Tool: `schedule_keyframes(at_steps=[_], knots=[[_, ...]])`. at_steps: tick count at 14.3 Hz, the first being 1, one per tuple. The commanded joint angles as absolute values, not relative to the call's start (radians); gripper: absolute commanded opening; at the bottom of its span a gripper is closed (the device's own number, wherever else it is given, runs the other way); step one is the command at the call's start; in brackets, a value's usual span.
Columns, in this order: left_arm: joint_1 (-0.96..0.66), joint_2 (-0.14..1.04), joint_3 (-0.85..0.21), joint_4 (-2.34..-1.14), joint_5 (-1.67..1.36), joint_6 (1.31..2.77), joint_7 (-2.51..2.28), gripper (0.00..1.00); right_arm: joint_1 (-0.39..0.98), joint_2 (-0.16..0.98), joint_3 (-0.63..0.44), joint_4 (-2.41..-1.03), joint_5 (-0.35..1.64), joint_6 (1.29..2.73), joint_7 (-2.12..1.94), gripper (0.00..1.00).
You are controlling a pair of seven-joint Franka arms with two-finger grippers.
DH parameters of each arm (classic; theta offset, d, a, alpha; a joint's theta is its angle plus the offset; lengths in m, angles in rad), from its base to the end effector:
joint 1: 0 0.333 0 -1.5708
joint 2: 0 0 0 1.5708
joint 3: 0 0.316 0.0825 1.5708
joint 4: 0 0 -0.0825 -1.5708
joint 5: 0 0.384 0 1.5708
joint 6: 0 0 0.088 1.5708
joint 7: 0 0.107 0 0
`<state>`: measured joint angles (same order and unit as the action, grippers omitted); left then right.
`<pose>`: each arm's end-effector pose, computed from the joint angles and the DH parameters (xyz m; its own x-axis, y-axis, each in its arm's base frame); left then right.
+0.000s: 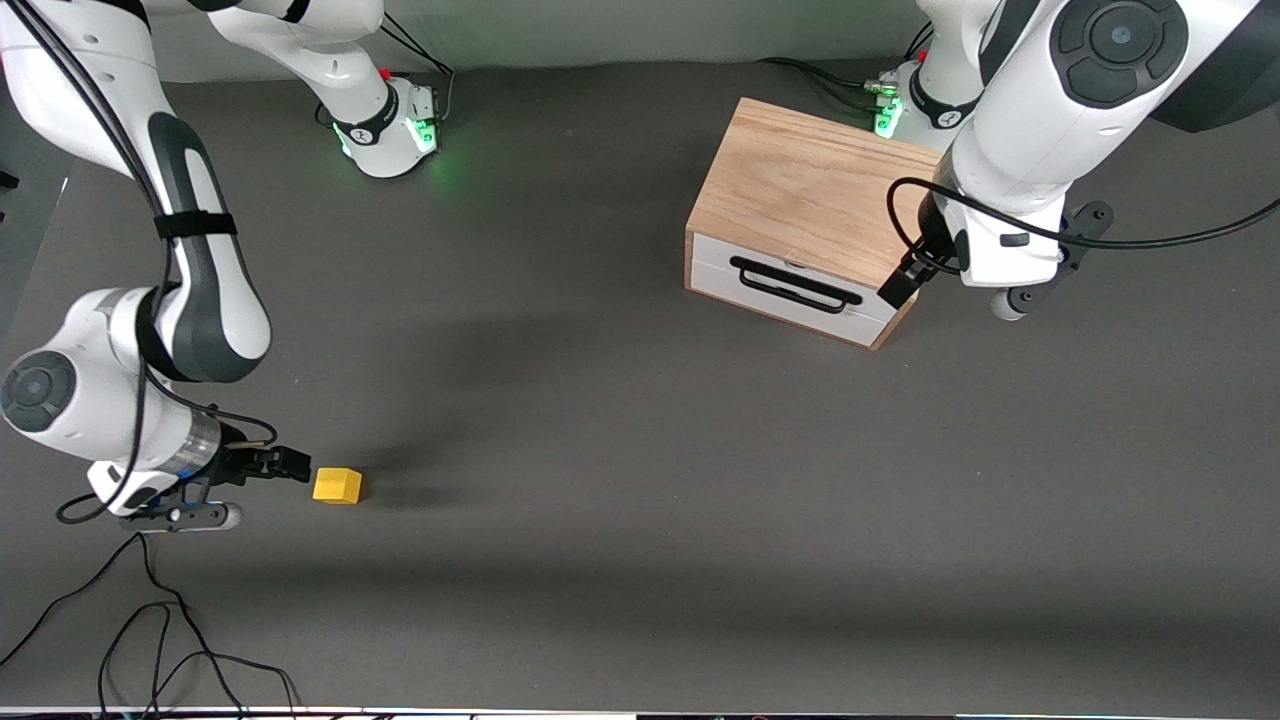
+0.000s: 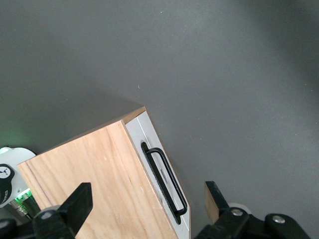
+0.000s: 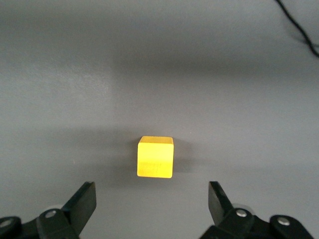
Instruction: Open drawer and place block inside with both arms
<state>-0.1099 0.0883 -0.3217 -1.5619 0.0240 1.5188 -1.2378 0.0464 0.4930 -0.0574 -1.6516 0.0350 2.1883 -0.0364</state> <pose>0.5233 -0.2298 0.5771 0.6902 0.7222 -0.0451 0.7141 -0.6899 -0.1183 0.6821 -0.0016 0.3306 0.9989 0.0132 0.0447 0.0132 -0.9999 -0.0006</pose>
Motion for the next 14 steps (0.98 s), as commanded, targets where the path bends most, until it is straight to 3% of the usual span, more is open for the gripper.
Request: schedule_keyframes(at_steps=[1,14], knots=[[-0.239,0.235,-0.365,-1.451,0.109,1.517,-1.706,1.00,0.049,0.525,-0.060,-1.637,0.040,2.209,-0.023,1.00],[-0.258,0.284,-0.370,-1.512,0.080,1.528,-1.740,1.00,0.055,0.612,-0.057,-1.686,0.040,2.310,-0.025,1.00]])
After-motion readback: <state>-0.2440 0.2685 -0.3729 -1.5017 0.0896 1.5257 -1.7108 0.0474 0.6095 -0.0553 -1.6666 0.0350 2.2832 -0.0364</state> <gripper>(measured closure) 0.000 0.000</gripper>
